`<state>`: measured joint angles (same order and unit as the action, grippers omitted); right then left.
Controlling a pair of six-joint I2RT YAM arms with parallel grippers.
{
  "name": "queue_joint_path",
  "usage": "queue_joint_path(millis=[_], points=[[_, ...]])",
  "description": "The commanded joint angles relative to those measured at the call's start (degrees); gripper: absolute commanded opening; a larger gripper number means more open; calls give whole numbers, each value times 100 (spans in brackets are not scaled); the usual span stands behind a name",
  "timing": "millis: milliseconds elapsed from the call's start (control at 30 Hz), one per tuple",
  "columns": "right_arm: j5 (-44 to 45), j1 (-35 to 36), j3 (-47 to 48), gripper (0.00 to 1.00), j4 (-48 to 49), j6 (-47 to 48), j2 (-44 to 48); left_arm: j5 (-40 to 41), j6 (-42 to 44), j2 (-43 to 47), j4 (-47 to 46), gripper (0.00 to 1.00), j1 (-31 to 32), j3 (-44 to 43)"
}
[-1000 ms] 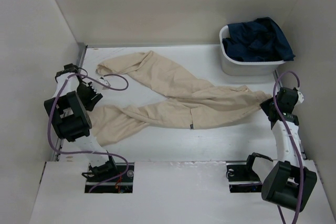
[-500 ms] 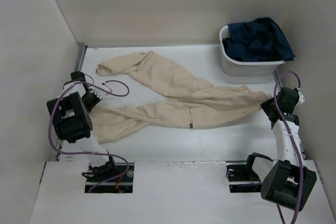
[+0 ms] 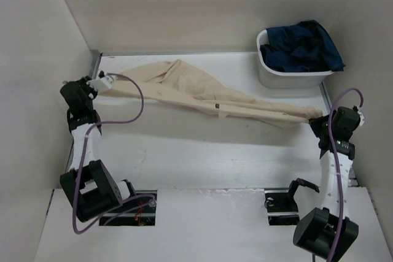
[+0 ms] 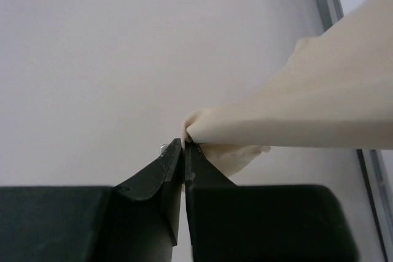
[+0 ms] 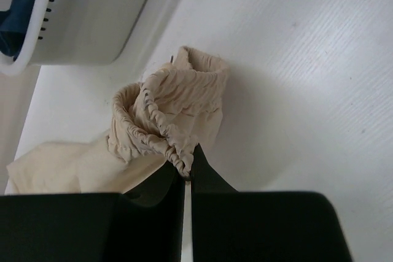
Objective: Fold and stack the trousers
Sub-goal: Flatten the trousers out
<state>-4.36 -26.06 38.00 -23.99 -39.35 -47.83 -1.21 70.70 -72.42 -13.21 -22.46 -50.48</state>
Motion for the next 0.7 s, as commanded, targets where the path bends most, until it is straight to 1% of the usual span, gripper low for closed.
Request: queue_joint_path(millis=[0,100,167,233,333,433,533,600,667], points=[[339,-132,-301,2,-132,-204,300,156,708,219,-542,1,-351,985],[304,-105,-643,2,-509,-546,748,226,1138,535,-297,0,-466,1723],[479,-61,-837,2,-817,-818,1143,288,1349,711,19,0,-501,2128],[769,26,-908,4,-1124,-1187,1538,393,1455,861,361,0,-501,2375],[945,-105,-821,6,-1591,-1434,1821,569,1465,1037,985,0,-510,2376],[1191,-149,-584,5,-2195,-1618,1752,657,1456,1195,1776,0,-562,2218],[1674,-132,-504,6,-2583,-1821,1917,763,1465,1327,2479,0,-545,2130],[1850,-105,-425,11,-2934,-1926,2023,841,1473,1415,2954,0,-536,2078],[1965,-26,-372,12,-3373,-2137,2137,860,1526,1572,3446,0,-580,2007]])
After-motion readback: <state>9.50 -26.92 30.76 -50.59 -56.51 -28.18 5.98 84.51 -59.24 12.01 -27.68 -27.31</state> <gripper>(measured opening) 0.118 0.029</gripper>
